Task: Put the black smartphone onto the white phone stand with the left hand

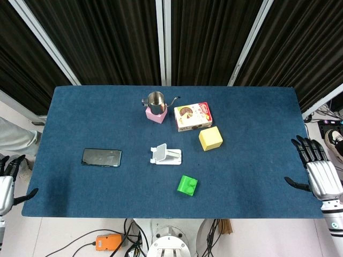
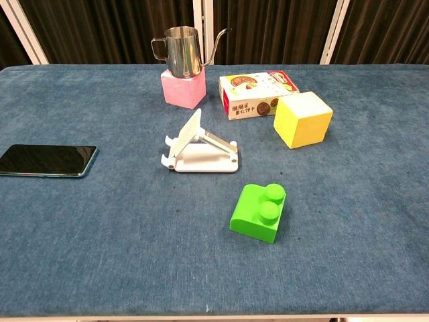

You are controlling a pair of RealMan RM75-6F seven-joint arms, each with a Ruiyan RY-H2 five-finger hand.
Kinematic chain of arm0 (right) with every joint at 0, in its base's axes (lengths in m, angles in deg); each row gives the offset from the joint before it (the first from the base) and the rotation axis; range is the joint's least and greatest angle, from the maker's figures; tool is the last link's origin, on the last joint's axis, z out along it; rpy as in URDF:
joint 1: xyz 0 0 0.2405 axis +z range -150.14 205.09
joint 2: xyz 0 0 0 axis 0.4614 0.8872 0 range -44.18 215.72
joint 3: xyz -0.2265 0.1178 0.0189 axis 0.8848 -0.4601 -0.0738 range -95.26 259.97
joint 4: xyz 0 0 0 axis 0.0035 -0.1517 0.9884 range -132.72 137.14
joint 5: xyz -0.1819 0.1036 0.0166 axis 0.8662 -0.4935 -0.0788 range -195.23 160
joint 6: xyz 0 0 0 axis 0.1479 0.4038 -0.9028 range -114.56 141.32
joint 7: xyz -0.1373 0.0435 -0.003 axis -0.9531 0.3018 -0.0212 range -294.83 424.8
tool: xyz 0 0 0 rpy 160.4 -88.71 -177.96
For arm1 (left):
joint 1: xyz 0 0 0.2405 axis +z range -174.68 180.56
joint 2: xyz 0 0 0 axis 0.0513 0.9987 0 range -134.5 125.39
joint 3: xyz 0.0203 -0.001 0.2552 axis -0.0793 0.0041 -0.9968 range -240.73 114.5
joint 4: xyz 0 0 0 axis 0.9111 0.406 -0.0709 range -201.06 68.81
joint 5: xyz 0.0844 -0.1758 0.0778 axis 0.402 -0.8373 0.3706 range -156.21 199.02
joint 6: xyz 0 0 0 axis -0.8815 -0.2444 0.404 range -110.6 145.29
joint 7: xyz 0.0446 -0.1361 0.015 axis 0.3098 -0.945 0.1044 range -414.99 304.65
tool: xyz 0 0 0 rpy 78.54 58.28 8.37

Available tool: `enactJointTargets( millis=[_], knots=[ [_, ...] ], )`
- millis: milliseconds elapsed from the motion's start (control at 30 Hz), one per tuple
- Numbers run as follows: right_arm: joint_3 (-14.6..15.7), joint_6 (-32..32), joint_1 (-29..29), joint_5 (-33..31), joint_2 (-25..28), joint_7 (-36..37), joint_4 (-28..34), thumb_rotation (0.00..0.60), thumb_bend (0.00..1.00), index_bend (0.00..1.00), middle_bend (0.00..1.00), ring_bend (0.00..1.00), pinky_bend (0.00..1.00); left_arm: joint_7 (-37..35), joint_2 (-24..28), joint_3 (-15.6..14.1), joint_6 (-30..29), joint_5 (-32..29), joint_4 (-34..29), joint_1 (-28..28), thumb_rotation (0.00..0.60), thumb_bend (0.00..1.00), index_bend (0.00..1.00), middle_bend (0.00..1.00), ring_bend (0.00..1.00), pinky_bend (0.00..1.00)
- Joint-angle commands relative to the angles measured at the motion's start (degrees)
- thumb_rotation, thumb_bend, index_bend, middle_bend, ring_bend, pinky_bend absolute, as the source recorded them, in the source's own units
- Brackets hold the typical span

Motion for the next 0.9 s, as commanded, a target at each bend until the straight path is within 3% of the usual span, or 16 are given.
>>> enactJointTargets(
  millis=[33, 200, 333, 567, 900],
  knots=[
    [-0.21, 0.18, -0.04, 0.04, 0.16, 0.11, 0.20, 0.600, 0.26, 0.00, 0.05, 0.00, 0.00, 0.23, -0.39, 0.53, 0.88, 0.31, -0.40, -1.04, 0.600, 0.08, 0.10, 0.18, 0.05, 0.01],
    [-0.81, 0.88, -0.17, 0.28, 1.26, -0.04, 1.03, 0.600, 0.26, 0.00, 0.05, 0.00, 0.00, 2.49, -0.51, 2.69, 5.29, 2.07, -1.68, -6.12, 0.600, 0.09, 0.10, 0.18, 0.06, 0.01],
    [-1.05, 1.25, -0.23, 0.79, 2.25, -0.44, 2.22, 0.600, 0.26, 0.00, 0.05, 0.00, 0.00, 6.00, -0.89, 4.47, 12.63, 2.09, -2.25, -12.24, 0.600, 0.10, 0.10, 0.18, 0.06, 0.01],
    [-1.07, 0.36, -0.40, -0.01, 2.51, -0.92, 3.13, 0.600, 0.26, 0.00, 0.05, 0.00, 0.00, 9.74, -4.04, 6.06, 29.57, -6.04, 2.28, -22.20, 0.600, 0.13, 0.15, 0.18, 0.06, 0.01],
    [-1.45, -1.16, -0.20, -1.49, 1.60, -1.13, 2.78, 0.600, 0.26, 0.00, 0.05, 0.00, 0.00, 12.90, -9.15, 5.11, 37.81, -13.05, 7.17, -27.77, 0.600, 0.13, 0.15, 0.18, 0.05, 0.01]
  ],
)
